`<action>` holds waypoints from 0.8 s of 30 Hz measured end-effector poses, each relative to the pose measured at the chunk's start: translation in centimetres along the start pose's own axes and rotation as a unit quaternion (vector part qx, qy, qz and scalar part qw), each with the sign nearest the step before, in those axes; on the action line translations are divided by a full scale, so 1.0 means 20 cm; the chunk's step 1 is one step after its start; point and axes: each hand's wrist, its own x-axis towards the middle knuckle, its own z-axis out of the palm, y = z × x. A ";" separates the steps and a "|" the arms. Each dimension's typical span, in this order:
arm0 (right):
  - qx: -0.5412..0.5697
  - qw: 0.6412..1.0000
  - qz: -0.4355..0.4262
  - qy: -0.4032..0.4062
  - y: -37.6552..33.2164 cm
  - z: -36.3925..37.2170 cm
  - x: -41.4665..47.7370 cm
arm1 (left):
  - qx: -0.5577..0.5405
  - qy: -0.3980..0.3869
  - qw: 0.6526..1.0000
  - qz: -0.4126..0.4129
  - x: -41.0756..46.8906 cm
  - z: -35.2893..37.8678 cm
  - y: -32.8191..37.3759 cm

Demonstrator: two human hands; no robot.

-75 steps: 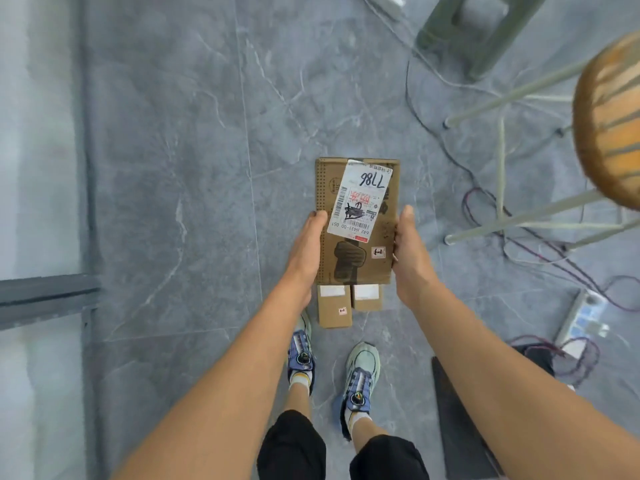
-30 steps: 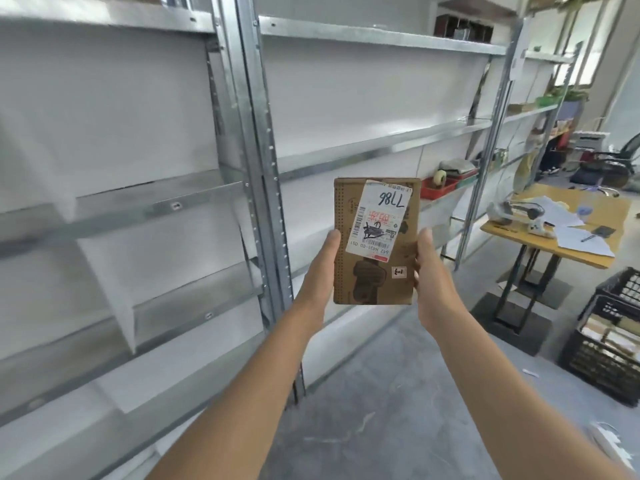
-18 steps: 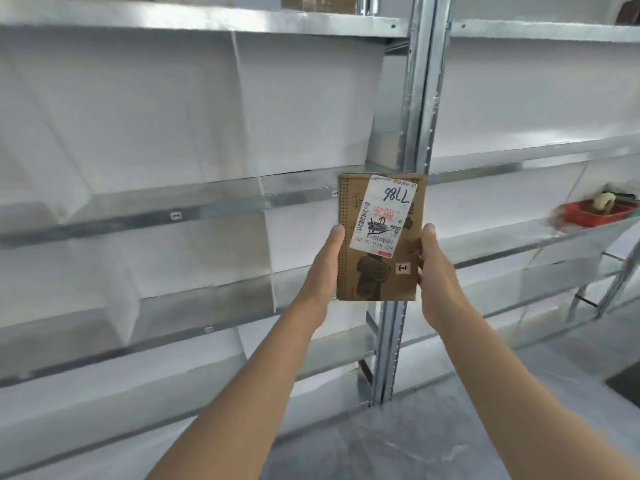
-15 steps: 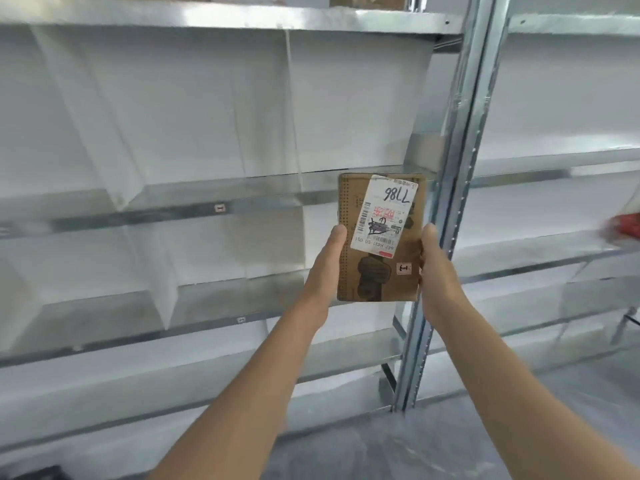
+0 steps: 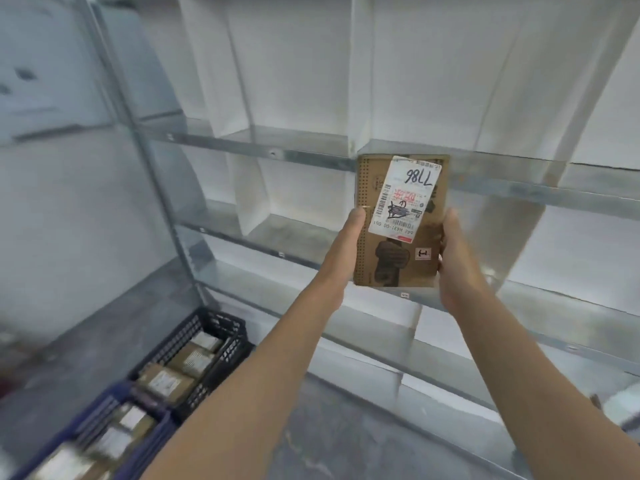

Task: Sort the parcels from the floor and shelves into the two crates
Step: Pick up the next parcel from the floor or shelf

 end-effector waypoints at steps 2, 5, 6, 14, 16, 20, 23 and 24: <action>-0.006 0.999 0.008 -0.044 0.02 0.15 0.05 | -0.011 0.051 0.999 -0.013 0.02 -0.11 -0.02; -0.012 0.992 0.017 -0.128 0.04 0.35 0.09 | -0.021 0.120 0.992 -0.016 0.01 -0.26 -0.05; -0.009 0.990 0.019 -0.141 0.05 0.40 0.09 | -0.029 0.133 0.991 -0.018 0.00 -0.30 -0.07; -0.045 0.944 0.049 -0.324 0.21 0.81 0.08 | -0.050 0.302 0.952 -0.029 -0.15 -0.59 -0.22; -0.051 0.929 0.062 -0.361 0.24 0.90 0.04 | -0.053 0.331 0.941 -0.042 -0.20 -0.66 -0.26; -0.058 0.910 0.081 -0.403 0.33 1.08 -0.02 | -0.066 0.387 0.917 -0.065 -0.27 -0.83 -0.35; -0.061 0.894 0.109 -0.429 0.41 1.23 -0.03 | -0.073 0.401 0.910 -0.080 -0.30 -0.94 -0.40; -0.067 0.889 0.113 -0.438 0.43 1.28 -0.04 | -0.081 0.406 0.906 -0.083 -0.30 -0.98 -0.41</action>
